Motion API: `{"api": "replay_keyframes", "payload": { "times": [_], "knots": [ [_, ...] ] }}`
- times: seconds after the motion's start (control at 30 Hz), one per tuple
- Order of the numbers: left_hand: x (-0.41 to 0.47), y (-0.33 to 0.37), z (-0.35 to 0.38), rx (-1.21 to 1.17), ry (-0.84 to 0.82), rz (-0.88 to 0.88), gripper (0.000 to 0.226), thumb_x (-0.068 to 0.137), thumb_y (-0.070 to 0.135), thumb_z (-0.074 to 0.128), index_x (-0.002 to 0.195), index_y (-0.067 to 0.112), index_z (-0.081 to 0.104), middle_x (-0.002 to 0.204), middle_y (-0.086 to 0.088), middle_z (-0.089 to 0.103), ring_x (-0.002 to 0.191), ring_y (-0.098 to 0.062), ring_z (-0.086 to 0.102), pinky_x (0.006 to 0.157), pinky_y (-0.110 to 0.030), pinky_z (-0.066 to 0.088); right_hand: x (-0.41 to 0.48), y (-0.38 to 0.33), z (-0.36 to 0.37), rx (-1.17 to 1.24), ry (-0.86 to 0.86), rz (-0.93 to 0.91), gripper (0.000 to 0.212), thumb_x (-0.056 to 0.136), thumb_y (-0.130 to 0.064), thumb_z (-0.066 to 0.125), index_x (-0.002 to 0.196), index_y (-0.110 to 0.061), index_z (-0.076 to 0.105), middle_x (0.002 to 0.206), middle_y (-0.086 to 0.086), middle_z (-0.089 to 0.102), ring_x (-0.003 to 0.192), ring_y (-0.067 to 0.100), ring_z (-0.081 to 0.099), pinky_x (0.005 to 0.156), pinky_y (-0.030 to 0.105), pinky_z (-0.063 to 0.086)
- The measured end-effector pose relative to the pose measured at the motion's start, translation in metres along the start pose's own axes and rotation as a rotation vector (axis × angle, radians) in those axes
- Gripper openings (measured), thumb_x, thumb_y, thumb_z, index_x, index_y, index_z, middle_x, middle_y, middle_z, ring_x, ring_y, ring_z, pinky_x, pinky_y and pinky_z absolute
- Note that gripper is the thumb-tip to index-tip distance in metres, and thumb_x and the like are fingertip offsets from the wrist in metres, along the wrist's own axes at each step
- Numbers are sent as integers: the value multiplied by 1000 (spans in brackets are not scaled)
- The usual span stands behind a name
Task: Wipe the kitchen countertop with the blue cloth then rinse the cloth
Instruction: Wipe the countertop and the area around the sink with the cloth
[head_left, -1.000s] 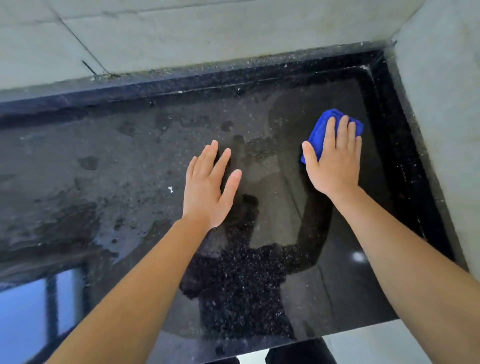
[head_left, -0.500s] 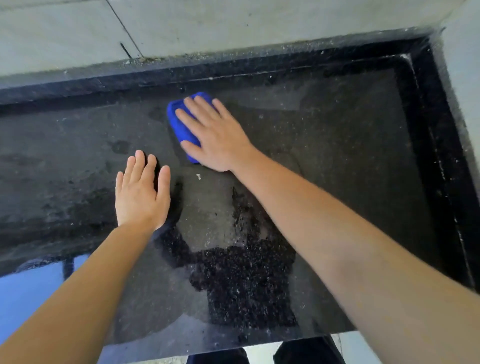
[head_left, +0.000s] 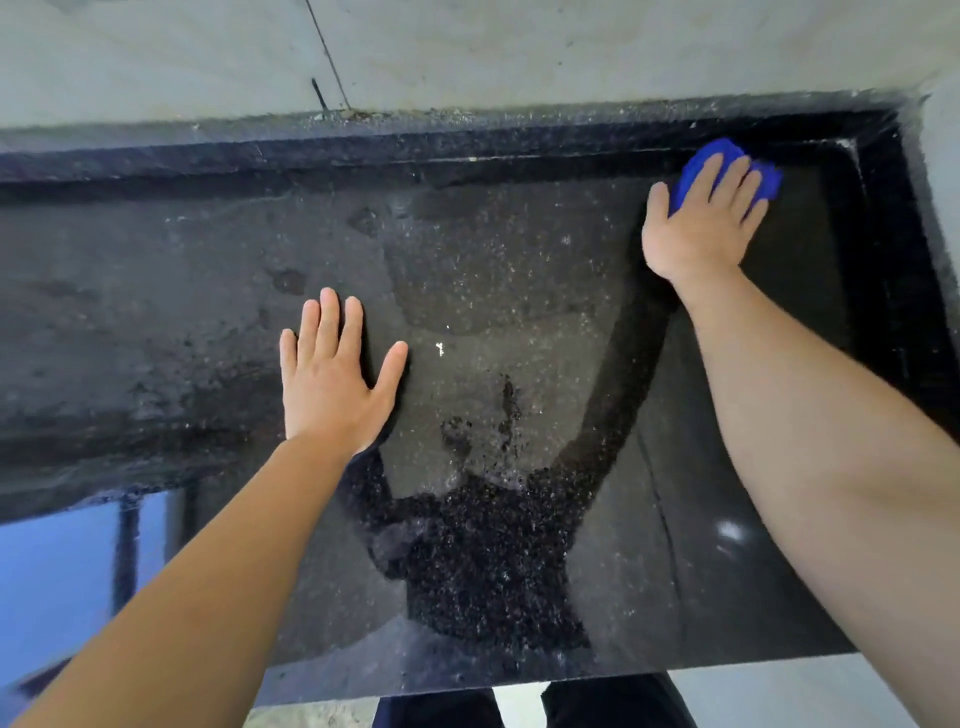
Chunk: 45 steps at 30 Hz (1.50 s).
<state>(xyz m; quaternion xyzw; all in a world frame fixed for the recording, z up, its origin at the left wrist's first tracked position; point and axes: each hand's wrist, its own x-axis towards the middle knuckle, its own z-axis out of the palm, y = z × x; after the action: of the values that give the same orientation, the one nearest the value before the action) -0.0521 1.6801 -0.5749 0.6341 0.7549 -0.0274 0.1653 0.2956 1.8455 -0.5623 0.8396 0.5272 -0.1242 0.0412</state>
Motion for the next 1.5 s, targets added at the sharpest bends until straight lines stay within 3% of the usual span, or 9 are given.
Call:
{"api": "replay_keyframes", "payload": {
  "times": [0.17, 0.33, 0.5, 0.67, 0.97, 1.23, 1.37, 1.43, 1.5],
  "knots": [
    [2, -8, 0, 33, -13, 26, 78, 99, 66, 20, 161, 20, 7, 169, -2, -4, 155, -19, -8, 126, -45, -2, -101, -91, 39, -73, 53, -632, 68, 102, -51, 17, 158, -13, 19, 165, 13, 15, 153, 32, 11, 124, 50, 8],
    [-2, -7, 7, 80, 13, 25, 78, 99, 65, 13, 161, 19, 1, 168, -3, -9, 155, -21, -11, 125, -48, -2, -192, -10, 54, -176, -65, -1139, 61, 106, -46, 27, 159, -16, 20, 167, 9, 10, 154, 27, 6, 124, 48, 9],
    [-3, -6, 10, 125, 27, 43, 83, 96, 71, 3, 160, 18, -3, 168, -5, -9, 154, -22, -12, 125, -48, -4, -163, 108, 33, -331, -79, -1022, 62, 105, -50, 24, 159, -19, 21, 167, 9, 9, 154, 27, 5, 123, 51, 15],
    [-9, -12, 1, -37, 24, 104, 82, 97, 67, 2, 161, 15, 4, 168, -6, -8, 154, -19, -12, 125, -47, -7, -183, 77, 43, -274, -27, -751, 69, 102, -54, 25, 158, -15, 20, 166, 13, 11, 154, 32, 6, 123, 53, 11],
    [-54, -101, 4, 15, 152, -142, 79, 98, 63, 11, 160, 15, 15, 168, -11, 3, 155, -24, -2, 124, -53, -4, -218, -72, 77, -241, -71, -1672, 55, 106, -45, 30, 156, -22, 29, 165, 6, 19, 153, 27, 14, 123, 48, 13],
    [-57, -106, 10, -3, 170, -148, 73, 100, 62, 11, 160, 21, 17, 168, -11, 4, 155, -25, -2, 124, -51, -2, -74, -77, 42, -172, 14, -1026, 61, 104, -49, 26, 157, -20, 23, 166, 11, 15, 152, 32, 14, 121, 54, 17],
    [-56, -107, 9, 1, 158, -149, 74, 99, 63, 9, 160, 21, 16, 168, -10, 4, 155, -25, -2, 124, -53, -1, -99, -64, 47, -108, 116, -617, 61, 104, -46, 27, 157, -16, 25, 163, 18, 19, 150, 37, 19, 120, 54, 19],
    [-55, -107, 9, 2, 155, -145, 74, 100, 63, 9, 160, 21, 16, 168, -10, 4, 155, -26, -2, 124, -53, -1, -148, -78, 51, -99, 159, -616, 59, 102, -42, 30, 152, -11, 31, 159, 20, 28, 144, 40, 27, 115, 54, 27],
    [-56, -107, 9, 16, 152, -143, 74, 100, 63, 8, 160, 21, 15, 168, -11, 4, 155, -26, -2, 124, -54, 0, -202, -91, 61, -106, 96, -862, 55, 103, -39, 30, 150, -10, 33, 158, 16, 29, 143, 38, 27, 113, 52, 28]
  ]
}}
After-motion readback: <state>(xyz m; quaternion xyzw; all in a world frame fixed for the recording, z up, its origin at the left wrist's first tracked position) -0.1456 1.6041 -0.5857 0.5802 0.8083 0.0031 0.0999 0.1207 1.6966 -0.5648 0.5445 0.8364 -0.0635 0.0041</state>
